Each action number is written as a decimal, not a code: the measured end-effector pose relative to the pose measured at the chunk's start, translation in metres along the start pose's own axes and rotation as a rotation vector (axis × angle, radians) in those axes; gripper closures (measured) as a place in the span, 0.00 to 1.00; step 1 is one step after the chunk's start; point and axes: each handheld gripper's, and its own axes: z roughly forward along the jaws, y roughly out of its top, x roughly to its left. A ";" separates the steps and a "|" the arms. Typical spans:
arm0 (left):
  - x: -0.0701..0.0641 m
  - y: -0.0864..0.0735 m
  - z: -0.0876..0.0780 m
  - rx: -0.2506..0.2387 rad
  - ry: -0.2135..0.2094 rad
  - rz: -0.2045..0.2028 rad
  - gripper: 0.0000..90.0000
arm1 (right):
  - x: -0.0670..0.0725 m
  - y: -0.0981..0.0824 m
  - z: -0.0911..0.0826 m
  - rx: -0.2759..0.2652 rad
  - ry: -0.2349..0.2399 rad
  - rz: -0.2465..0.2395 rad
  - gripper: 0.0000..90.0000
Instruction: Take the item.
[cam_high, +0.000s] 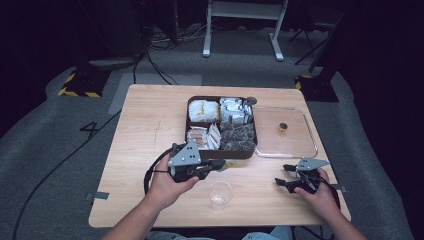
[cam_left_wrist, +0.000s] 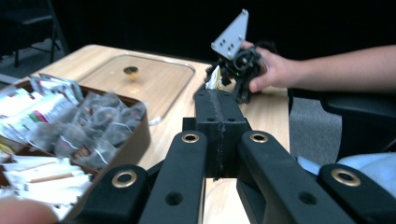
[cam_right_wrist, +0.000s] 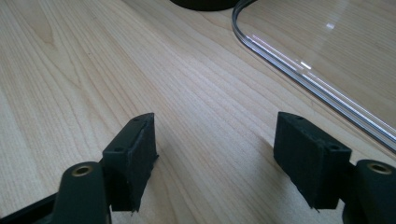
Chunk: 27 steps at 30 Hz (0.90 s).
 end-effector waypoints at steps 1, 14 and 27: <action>-0.002 -0.002 0.002 0.001 -0.009 -0.001 1.00 | 0.000 0.000 0.000 0.000 0.000 0.000 0.34; -0.019 -0.030 0.017 0.033 -0.070 -0.016 1.00 | 0.000 0.000 0.000 0.000 0.000 0.000 0.33; -0.018 -0.050 0.027 0.067 -0.091 -0.041 1.00 | 0.000 0.000 0.000 0.000 0.000 0.000 0.34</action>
